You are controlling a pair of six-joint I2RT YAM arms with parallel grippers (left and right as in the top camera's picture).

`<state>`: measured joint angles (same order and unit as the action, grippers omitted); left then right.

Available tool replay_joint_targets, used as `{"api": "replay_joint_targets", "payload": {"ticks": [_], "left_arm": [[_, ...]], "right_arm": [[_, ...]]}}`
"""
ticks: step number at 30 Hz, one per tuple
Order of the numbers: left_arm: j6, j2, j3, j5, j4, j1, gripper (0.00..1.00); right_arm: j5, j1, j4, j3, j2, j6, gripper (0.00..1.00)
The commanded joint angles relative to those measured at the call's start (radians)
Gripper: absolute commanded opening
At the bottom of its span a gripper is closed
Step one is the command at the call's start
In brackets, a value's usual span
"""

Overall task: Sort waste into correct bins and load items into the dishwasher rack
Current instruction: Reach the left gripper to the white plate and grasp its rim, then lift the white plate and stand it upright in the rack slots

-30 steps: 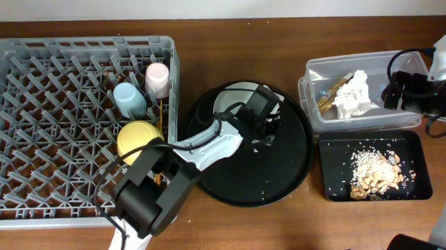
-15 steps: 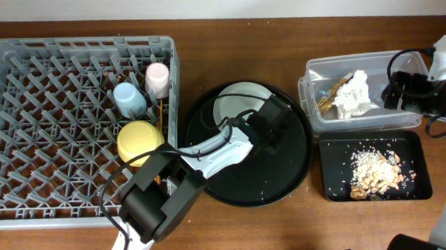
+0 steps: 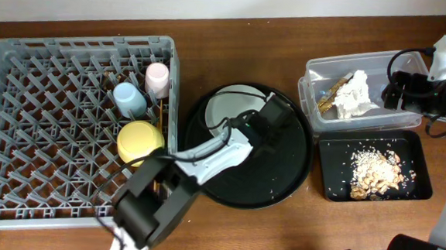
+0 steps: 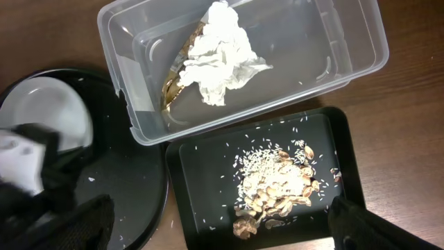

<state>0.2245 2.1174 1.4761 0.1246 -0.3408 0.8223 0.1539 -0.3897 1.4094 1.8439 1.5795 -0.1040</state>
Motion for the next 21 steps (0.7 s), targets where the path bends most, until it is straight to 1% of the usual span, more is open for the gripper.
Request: {"api": "replay_joint_targets", "payload": {"ticks": [1,4,5,6,8,10,12,13,14,16,17,18,21], "left_arm": [[0.014,-0.28,-0.01,-0.011,-0.029,-0.007,0.0],[0.014,-0.563,-0.01,-0.021,-0.103,-0.036,0.0],[0.014,-0.624,-0.01,-0.042,-0.127,-0.058,0.0],[0.016,-0.689,-0.01,-0.097,-0.164,-0.091,0.0],[0.043,-0.818,-0.01,-0.26,-0.249,-0.211,0.0],[0.053,-0.927,-0.01,-0.573,-0.338,-0.433,0.0],[0.052,-0.953,-0.01,-0.866,-0.396,-0.629,0.0],[0.052,-0.948,-0.016,-0.995,-0.402,-0.702,0.0],[0.051,-0.929,-0.029,-1.159,-0.401,-0.799,0.0],[0.051,-0.881,-0.052,-1.344,-0.396,-0.893,0.0],[0.051,-0.849,-0.076,-1.449,-0.368,-0.929,0.0],[0.051,-0.827,-0.093,-1.507,-0.349,-0.949,0.0],[0.023,-0.738,-0.165,-1.592,-0.34,-1.027,0.0]], "right_arm": [[-0.009,-0.004,0.0,0.018,-0.002,0.008,0.99],[-0.009,-0.004,0.0,0.018,-0.002,0.008,0.99],[-0.009,-0.004,0.0,0.018,-0.002,0.008,0.99],[-0.009,-0.004,0.0,0.018,-0.002,0.008,0.99],[-0.009,-0.004,0.0,0.018,-0.002,0.008,0.99],[-0.009,-0.004,0.0,0.018,-0.002,0.008,0.99],[-0.009,-0.004,0.0,0.018,-0.002,0.008,0.99],[-0.009,-0.004,-0.001,0.018,-0.002,0.008,0.99],[-0.009,-0.004,0.0,0.018,-0.002,0.008,0.99],[-0.009,-0.004,0.0,0.018,-0.002,0.008,0.99],[-0.009,-0.004,0.0,0.018,-0.002,0.008,0.99],[-0.009,-0.004,0.0,0.018,-0.002,0.008,0.99],[-0.009,-0.004,0.0,0.018,-0.002,0.008,0.99]]}}
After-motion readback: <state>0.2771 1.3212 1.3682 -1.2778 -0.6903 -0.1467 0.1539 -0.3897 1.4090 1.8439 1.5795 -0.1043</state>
